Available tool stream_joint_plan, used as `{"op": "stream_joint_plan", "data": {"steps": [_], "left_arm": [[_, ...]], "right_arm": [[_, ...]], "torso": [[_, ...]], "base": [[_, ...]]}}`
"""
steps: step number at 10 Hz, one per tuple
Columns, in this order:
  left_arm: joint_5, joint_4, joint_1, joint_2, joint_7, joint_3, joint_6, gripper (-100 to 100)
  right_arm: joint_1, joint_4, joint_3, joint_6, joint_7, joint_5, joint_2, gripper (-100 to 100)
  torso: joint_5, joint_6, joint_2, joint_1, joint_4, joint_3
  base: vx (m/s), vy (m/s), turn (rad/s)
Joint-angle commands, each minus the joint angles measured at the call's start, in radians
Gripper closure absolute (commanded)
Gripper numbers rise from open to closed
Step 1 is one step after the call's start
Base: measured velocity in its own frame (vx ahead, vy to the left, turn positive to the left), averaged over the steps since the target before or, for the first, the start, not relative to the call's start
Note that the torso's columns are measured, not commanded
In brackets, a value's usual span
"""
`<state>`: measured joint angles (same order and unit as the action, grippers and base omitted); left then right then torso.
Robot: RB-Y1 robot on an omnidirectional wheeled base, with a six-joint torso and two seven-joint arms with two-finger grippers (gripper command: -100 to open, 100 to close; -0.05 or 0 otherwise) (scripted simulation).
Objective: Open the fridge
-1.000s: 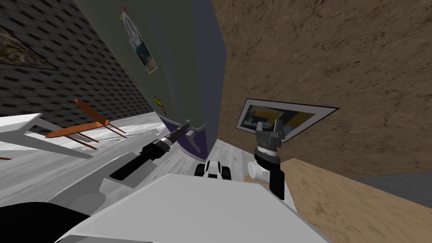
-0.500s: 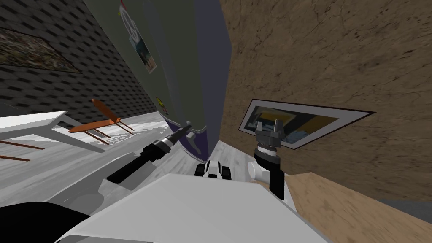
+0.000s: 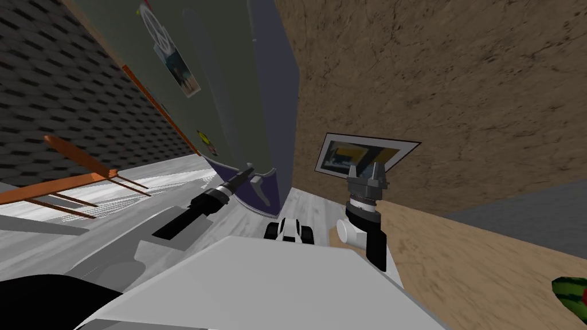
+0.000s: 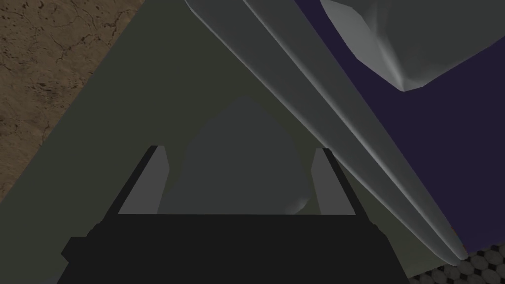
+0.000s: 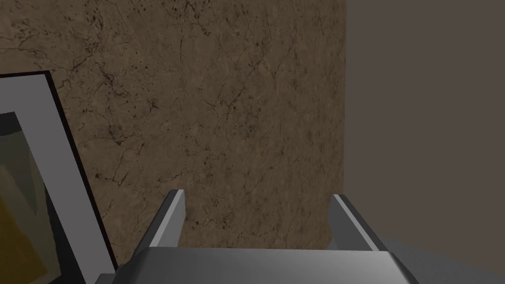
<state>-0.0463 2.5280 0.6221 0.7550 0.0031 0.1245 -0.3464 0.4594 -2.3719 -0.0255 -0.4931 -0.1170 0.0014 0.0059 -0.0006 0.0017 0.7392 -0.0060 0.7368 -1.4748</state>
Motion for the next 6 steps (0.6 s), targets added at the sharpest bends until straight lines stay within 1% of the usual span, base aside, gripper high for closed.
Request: {"op": "stream_joint_plan", "data": {"steps": [1, 2, 3, 4, 5, 6], "left_arm": [[0.004, -0.024, -0.006, -0.023, 0.013, 0.035, -0.024, 100], [0.002, -0.034, -0.009, -0.035, 0.015, 0.048, -0.033, 100], [0.002, -0.025, -0.009, -0.027, 0.012, 0.045, -0.037, 100], [0.013, -0.018, -0.02, 0.013, 0.008, 0.014, -0.008, 100], [0.025, -0.006, -0.031, 0.038, 0.004, -0.02, 0.023, 100], [0.025, -0.006, -0.031, 0.054, 0.004, -0.02, 0.023, 100]], "right_arm": [[0.0, 0.0, 0.0, 0.0, 0.0, 0.0, 0.0, 0], [0.0, 0.0, 0.0, 0.0, 0.0, 0.0, 0.0, 0], [0.0, 0.0, 0.0, 0.0, 0.0, 0.0, 0.0, 0], [0.0, 0.0, 0.0, 0.0, 0.0, 0.0, 0.0, 0], [0.0, 0.0, 0.0, 0.0, 0.0, 0.0, 0.0, 0], [0.0, 0.0, 0.0, 0.0, 0.0, 0.0, 0.0, 0]], "torso": [[-0.001, -0.001, 0.001, 0.001, 0.001, 0.0], [-0.001, 0.001, 0.001, -0.001, 0.001, 0.0], [0.0, 0.001, 0.0, -0.001, 0.0, 0.0], [-0.001, -0.001, -0.002, 0.0, 0.001, -0.001], [0.0, -0.002, 0.002, 0.007, 0.002, 0.0], [0.001, -0.003, 0.005, 0.013, 0.006, 0.002]], "base": [[-0.121, 0.003, -0.288], [-0.104, -0.004, -0.268], [-0.04, 0.009, -0.04], [-0.064, 0.125, 0.26], [-0.11, 0.221, 0.313], [-0.08, 0.184, 0.092]]}}
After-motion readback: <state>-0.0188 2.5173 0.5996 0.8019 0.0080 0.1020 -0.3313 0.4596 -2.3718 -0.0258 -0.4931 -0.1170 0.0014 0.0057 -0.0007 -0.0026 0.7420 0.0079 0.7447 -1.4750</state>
